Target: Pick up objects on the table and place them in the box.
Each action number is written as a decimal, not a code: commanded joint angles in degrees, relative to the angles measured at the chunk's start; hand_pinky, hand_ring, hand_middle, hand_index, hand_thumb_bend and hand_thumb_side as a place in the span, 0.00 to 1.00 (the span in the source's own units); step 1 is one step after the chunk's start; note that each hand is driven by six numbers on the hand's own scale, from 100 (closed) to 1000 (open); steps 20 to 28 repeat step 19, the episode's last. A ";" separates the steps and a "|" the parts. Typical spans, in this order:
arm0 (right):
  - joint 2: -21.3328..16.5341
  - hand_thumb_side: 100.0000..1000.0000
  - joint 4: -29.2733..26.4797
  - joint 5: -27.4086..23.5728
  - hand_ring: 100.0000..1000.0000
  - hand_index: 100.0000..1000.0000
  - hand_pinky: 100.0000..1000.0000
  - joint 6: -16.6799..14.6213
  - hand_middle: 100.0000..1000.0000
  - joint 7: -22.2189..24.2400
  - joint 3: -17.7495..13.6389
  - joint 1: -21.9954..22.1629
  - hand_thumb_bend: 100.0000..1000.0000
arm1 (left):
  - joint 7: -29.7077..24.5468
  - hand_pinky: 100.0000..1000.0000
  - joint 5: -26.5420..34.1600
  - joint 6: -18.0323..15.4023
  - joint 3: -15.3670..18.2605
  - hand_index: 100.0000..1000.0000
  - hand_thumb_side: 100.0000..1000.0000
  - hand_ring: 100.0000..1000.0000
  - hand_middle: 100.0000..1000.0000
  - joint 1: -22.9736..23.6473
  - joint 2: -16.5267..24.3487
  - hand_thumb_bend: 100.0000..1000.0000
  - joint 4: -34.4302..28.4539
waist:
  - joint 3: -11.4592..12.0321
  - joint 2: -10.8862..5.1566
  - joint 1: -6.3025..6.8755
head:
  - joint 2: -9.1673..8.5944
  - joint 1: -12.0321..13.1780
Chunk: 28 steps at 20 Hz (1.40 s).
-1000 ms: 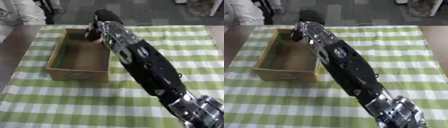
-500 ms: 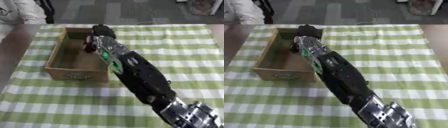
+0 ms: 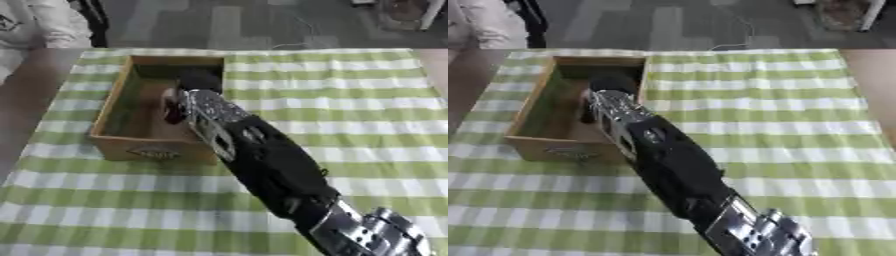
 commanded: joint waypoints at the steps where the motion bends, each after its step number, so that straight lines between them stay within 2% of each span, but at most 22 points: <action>1: -0.58 0.29 -2.48 2.10 0.78 0.87 0.69 -0.66 0.81 2.35 -0.07 -1.59 0.00 | 0.02 0.49 -0.31 0.13 -0.13 0.81 0.96 0.41 0.49 -0.38 1.22 0.00 -1.11 | 0.01 -1.09 0.27 | -0.66 0.05; 8: -1.79 0.41 -8.14 6.59 0.82 0.97 0.73 1.49 0.86 5.53 -1.18 -2.18 0.02 | 0.07 0.48 -0.39 0.17 -0.17 0.81 0.96 0.41 0.49 -0.26 1.25 0.00 -1.11 | -0.18 -1.31 0.37 | -0.69 0.09; 13: -2.80 0.43 -12.95 8.33 0.81 0.96 0.73 2.15 0.85 7.05 -1.76 -2.68 0.06 | 0.15 0.48 -0.40 0.13 -0.16 0.81 0.96 0.41 0.49 -0.17 1.32 0.00 -1.11 | -0.28 -1.51 0.45 | -0.64 0.15; 14: -3.14 0.48 -14.32 8.60 0.80 0.96 0.73 2.22 0.85 7.10 -1.90 -2.81 0.01 | 0.17 0.48 -0.39 0.10 -0.16 0.81 0.96 0.41 0.49 -0.17 1.34 0.00 -1.11 | -0.33 -1.54 0.46 | -0.62 0.18; 15: -3.52 0.45 -15.74 8.85 0.80 0.96 0.73 2.29 0.85 7.16 -2.01 -2.92 0.05 | 0.19 0.48 -0.39 0.09 -0.16 0.81 0.96 0.41 0.49 -0.15 1.36 0.00 -1.11 | -0.37 -1.57 0.47 | -0.59 0.20; 19: -5.76 0.48 -22.53 9.67 0.79 0.95 0.73 2.42 0.84 7.66 -2.33 -3.13 0.04 | 0.30 0.48 -0.47 0.04 -0.12 0.81 0.96 0.41 0.49 -0.08 1.44 0.00 -1.11 | -0.62 -1.64 0.50 | -0.34 0.34; 28: -5.76 0.48 -22.53 9.67 0.79 0.95 0.73 2.42 0.84 7.66 -2.33 -3.13 0.04 | 0.30 0.48 -0.47 0.04 -0.12 0.81 0.96 0.41 0.49 -0.08 1.44 0.00 -1.11 | -0.62 -1.64 0.50 | -0.34 0.34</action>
